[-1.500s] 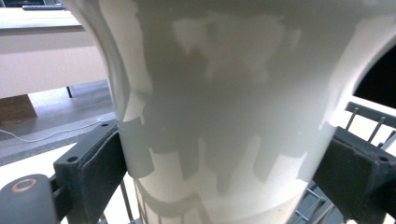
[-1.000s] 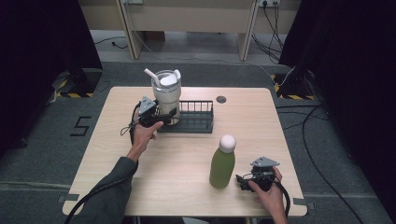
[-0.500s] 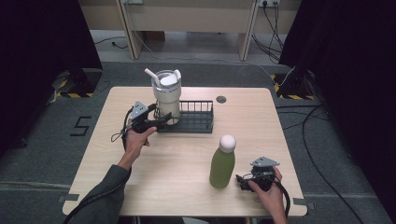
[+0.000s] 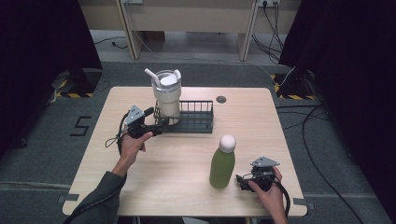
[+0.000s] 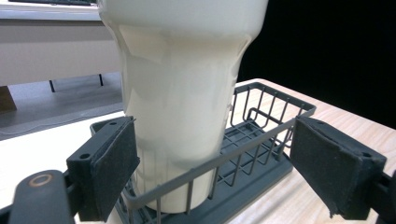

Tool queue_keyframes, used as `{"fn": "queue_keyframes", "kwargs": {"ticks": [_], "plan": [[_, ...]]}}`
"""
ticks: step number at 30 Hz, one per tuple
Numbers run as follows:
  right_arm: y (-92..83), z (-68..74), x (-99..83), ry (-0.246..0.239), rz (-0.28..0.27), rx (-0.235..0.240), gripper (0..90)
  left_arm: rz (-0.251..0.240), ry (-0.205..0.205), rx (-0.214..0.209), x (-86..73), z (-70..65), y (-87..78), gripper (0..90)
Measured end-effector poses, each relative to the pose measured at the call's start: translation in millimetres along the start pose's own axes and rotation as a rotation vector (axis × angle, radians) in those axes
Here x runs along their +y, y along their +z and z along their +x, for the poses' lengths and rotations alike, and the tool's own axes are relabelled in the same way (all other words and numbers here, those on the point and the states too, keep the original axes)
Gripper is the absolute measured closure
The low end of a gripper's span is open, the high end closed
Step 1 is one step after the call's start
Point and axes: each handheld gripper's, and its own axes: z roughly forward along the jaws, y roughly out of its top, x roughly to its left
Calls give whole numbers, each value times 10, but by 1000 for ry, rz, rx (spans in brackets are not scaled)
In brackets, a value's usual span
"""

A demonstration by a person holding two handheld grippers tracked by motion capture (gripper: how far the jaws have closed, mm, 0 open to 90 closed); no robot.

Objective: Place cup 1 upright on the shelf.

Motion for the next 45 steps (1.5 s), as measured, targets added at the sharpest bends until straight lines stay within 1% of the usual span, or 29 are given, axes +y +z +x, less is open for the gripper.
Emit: {"fn": "queue_keyframes", "kwargs": {"ticks": [2,4,9,14,22,28,30,37,43,45], "plan": [[0,0,0,0,0,0,5,1,-5,-5,-10,-7,-35,145],[0,0,0,0,0,0,5,6,1,-8,-22,-13,-70,146],[0,0,0,0,0,0,4,7,-11,-17,-48,-26,-163,145],[0,0,0,0,0,0,5,12,4,-26,-66,-50,-249,146],[0,0,0,0,0,0,5,17,1,-29,-126,-71,-359,146],[0,0,0,0,0,0,5,29,8,-37,-172,-101,-420,146],[0,0,0,0,0,0,5,37,9,-37,-199,-106,-441,146],[0,1,0,0,0,0,5,79,-3,-56,-347,-127,-551,146],[0,1,0,1,1,1,5,122,2,-75,-464,-157,-662,146],[0,-2,0,-2,0,0,5,135,10,-78,-495,-160,-705,146]]}}
